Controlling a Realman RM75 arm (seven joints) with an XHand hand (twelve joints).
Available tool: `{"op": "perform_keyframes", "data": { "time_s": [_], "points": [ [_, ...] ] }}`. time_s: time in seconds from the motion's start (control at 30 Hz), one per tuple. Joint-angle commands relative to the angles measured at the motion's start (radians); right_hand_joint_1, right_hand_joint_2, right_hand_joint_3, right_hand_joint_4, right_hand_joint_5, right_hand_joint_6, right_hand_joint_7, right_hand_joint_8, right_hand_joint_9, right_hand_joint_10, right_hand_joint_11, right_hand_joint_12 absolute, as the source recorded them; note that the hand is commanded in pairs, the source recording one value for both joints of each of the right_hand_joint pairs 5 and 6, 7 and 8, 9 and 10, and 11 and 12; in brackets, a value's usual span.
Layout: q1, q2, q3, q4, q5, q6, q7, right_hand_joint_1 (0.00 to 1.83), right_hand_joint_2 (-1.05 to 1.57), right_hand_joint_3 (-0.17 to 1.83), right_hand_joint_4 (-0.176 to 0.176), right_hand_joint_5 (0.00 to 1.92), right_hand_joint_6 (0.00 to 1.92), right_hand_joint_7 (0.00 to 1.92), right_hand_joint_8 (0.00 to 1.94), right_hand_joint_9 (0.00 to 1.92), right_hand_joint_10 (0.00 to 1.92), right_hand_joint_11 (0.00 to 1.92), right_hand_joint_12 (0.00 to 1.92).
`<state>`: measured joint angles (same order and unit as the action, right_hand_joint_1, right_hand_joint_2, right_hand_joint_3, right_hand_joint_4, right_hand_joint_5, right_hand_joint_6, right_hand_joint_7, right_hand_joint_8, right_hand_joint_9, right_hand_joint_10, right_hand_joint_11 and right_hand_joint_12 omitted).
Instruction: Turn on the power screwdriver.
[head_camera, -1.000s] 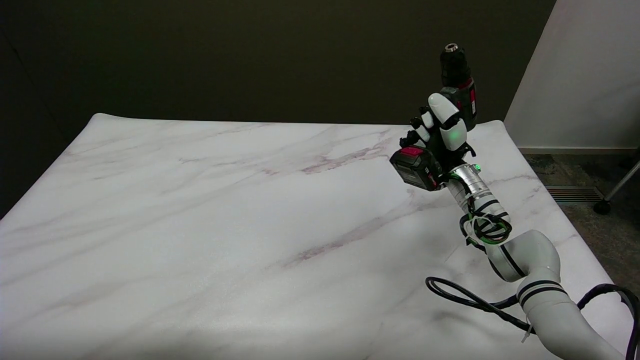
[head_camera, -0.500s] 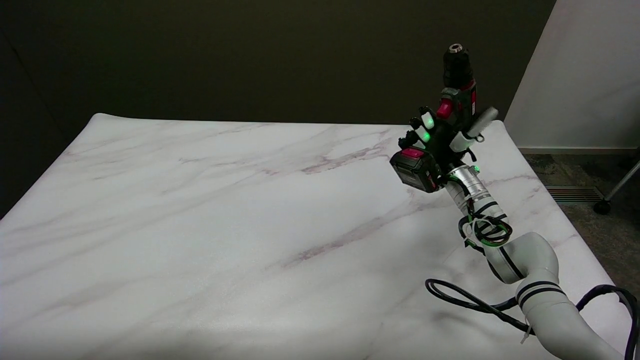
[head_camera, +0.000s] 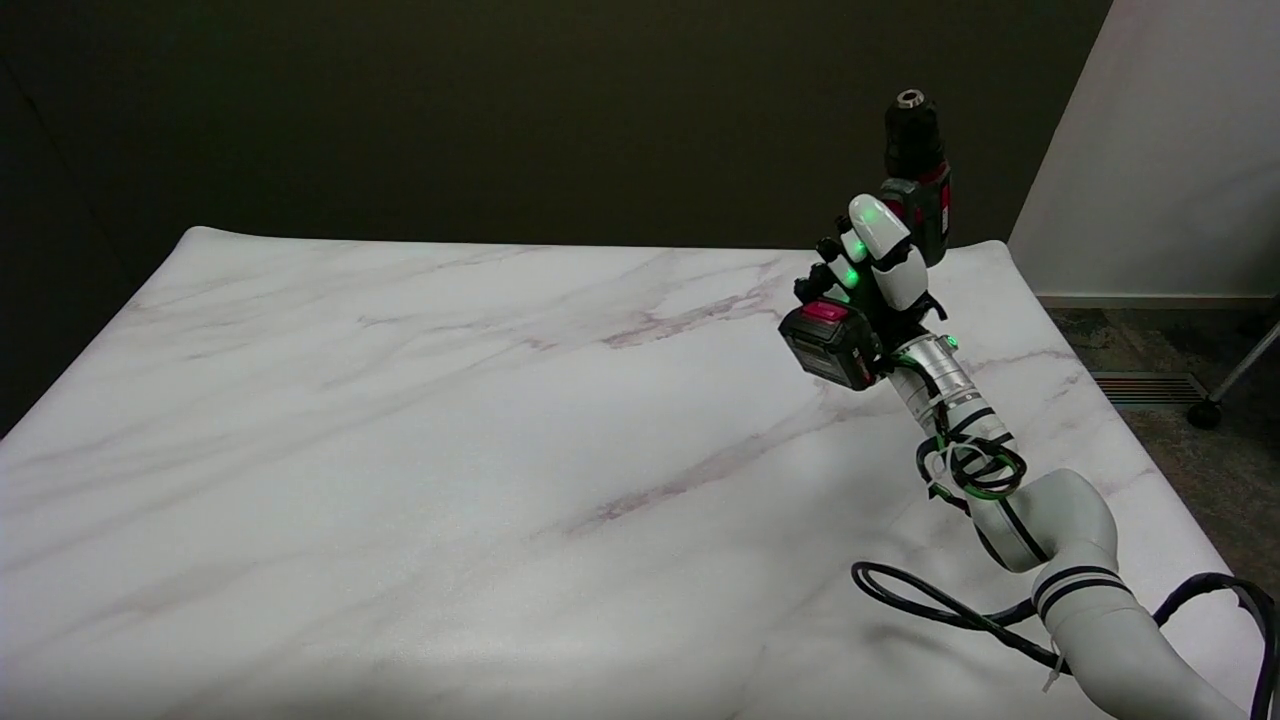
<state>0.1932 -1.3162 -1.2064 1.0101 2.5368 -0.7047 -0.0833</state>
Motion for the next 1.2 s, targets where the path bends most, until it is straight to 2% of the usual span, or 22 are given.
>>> {"op": "perform_keyframes", "data": {
  "time_s": [0.03, 0.13, 0.17, 0.3, 0.4, 0.63, 0.67, 0.7, 0.8, 0.87, 0.97, 1.2],
  "points": [
    [-0.010, 0.000, -0.020, -0.014, 0.057, -0.032, 0.000, 0.94, 1.14, 0.84, 0.176, 1.92, 1.92, 1.92, 1.92, 1.92, 1.92, 1.92, 1.92],
    [-0.010, 0.000, -0.035, -0.022, 0.092, -0.032, 0.000, 0.95, 1.21, 1.10, 0.176, 1.92, 1.92, 1.92, 1.92, 1.92, 1.92, 1.92, 1.92],
    [-0.010, 0.000, -0.038, -0.024, 0.097, -0.032, 0.000, 0.89, 1.28, 1.20, 0.176, 1.92, 1.92, 1.92, 1.92, 1.92, 1.92, 1.92, 1.92],
    [-0.009, 0.000, -0.040, -0.025, 0.098, -0.032, 0.000, 0.86, 1.56, 1.29, 0.176, 1.92, 1.92, 1.92, 1.92, 1.92, 1.92, 1.92, 1.92],
    [-0.007, 0.000, -0.040, -0.027, 0.098, -0.032, 0.000, 0.97, 1.57, 1.28, 0.176, 1.92, 1.92, 1.92, 1.92, 1.92, 1.92, 1.92, 1.92],
    [-0.009, 0.000, -0.040, -0.028, 0.098, -0.035, 0.000, 1.03, 1.57, 1.27, 0.176, 1.92, 1.92, 1.92, 1.92, 1.92, 1.92, 1.92, 1.92],
    [-0.009, 0.000, -0.040, -0.030, 0.098, -0.037, 0.000, 1.06, 1.57, 1.22, 0.097, 1.92, 1.92, 1.92, 1.92, 1.92, 1.92, 1.92, 1.92],
    [-0.008, 0.000, -0.040, -0.032, 0.099, -0.040, 0.000, 1.08, 1.57, 1.18, 0.075, 1.92, 1.92, 1.92, 1.92, 1.92, 1.92, 1.92, 1.92],
    [0.006, 0.002, -0.030, -0.056, 0.099, -0.077, 0.000, 1.15, 1.57, 0.96, 0.079, 1.92, 1.92, 1.92, 1.92, 1.92, 1.92, 1.92, 1.92],
    [0.018, 0.011, -0.021, -0.075, 0.083, -0.127, 0.000, 1.19, 1.57, 0.96, 0.079, 1.92, 1.92, 1.92, 1.92, 1.92, 1.92, 1.92, 1.92],
    [0.027, 0.023, -0.012, -0.083, 0.029, -0.149, -0.001, 1.27, 1.57, 1.09, 0.075, 1.92, 1.92, 1.92, 1.92, 1.92, 1.92, 1.92, 1.92],
    [0.013, -0.001, 0.058, -0.079, -0.146, -0.150, -0.002, 1.29, 1.57, 1.02, 0.072, 1.92, 1.92, 1.92, 1.92, 1.92, 1.92, 1.92, 1.92]
  ]
}}
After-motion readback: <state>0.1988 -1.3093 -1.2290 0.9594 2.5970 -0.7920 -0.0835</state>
